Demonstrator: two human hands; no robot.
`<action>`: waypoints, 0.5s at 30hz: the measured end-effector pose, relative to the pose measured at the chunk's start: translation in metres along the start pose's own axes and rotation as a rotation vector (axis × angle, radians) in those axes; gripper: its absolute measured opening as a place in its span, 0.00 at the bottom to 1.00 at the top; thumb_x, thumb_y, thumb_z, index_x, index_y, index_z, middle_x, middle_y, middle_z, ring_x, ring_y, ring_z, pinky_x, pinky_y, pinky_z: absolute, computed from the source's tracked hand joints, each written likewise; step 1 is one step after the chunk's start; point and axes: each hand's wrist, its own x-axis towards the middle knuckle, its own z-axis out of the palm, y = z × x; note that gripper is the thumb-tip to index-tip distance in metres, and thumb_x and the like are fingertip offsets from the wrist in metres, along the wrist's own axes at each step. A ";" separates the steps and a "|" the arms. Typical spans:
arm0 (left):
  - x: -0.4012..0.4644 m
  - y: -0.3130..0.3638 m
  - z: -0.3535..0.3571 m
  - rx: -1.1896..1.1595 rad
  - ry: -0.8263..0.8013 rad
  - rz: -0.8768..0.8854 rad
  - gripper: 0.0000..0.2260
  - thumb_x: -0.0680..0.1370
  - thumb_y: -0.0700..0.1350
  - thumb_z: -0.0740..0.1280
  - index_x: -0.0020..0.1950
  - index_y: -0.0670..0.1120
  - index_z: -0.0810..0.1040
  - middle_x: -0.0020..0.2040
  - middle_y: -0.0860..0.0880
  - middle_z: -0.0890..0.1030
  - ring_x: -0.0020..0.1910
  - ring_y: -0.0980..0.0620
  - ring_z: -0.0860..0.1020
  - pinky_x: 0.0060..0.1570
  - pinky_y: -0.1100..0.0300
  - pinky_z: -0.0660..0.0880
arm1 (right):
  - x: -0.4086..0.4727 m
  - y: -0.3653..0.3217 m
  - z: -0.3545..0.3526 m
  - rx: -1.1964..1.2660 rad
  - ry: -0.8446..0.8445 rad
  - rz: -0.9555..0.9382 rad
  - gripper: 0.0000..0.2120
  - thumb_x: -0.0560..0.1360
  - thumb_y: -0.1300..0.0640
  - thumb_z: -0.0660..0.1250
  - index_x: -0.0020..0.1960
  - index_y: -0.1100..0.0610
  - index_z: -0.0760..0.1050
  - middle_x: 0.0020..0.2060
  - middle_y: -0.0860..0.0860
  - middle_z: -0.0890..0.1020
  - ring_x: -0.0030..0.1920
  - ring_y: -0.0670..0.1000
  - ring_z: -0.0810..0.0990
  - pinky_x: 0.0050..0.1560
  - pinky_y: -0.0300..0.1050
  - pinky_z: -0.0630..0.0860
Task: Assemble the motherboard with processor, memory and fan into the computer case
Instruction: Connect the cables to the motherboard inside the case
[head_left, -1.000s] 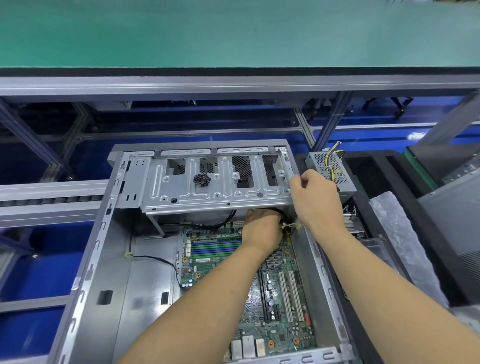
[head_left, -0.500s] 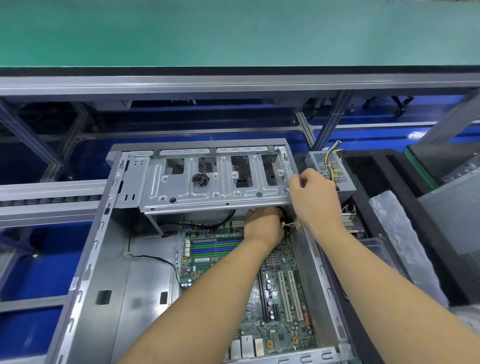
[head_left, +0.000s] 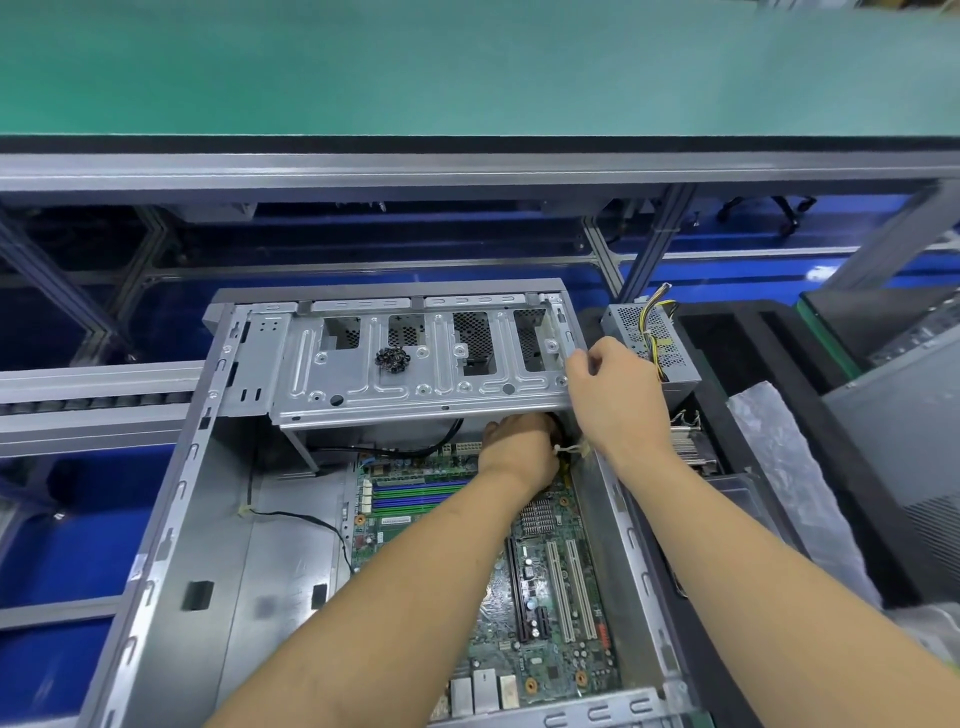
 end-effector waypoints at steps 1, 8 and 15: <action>0.000 0.000 0.000 0.009 0.009 0.007 0.15 0.74 0.39 0.67 0.59 0.49 0.81 0.59 0.43 0.80 0.60 0.41 0.74 0.62 0.52 0.68 | 0.000 0.000 0.000 -0.004 0.001 0.000 0.13 0.80 0.49 0.58 0.42 0.56 0.71 0.38 0.54 0.79 0.40 0.57 0.78 0.42 0.52 0.76; -0.003 -0.005 -0.004 0.103 0.034 0.063 0.15 0.76 0.41 0.66 0.59 0.54 0.82 0.58 0.46 0.82 0.59 0.43 0.76 0.64 0.52 0.66 | 0.001 0.001 0.002 -0.029 0.002 0.013 0.13 0.79 0.49 0.57 0.41 0.55 0.70 0.38 0.54 0.79 0.40 0.58 0.76 0.40 0.50 0.73; -0.034 -0.029 -0.028 0.237 -0.047 0.098 0.13 0.79 0.45 0.63 0.64 0.51 0.75 0.59 0.46 0.80 0.58 0.41 0.78 0.53 0.51 0.75 | 0.001 0.002 0.001 -0.048 0.003 0.009 0.14 0.80 0.48 0.57 0.41 0.56 0.71 0.37 0.53 0.79 0.39 0.58 0.77 0.39 0.49 0.72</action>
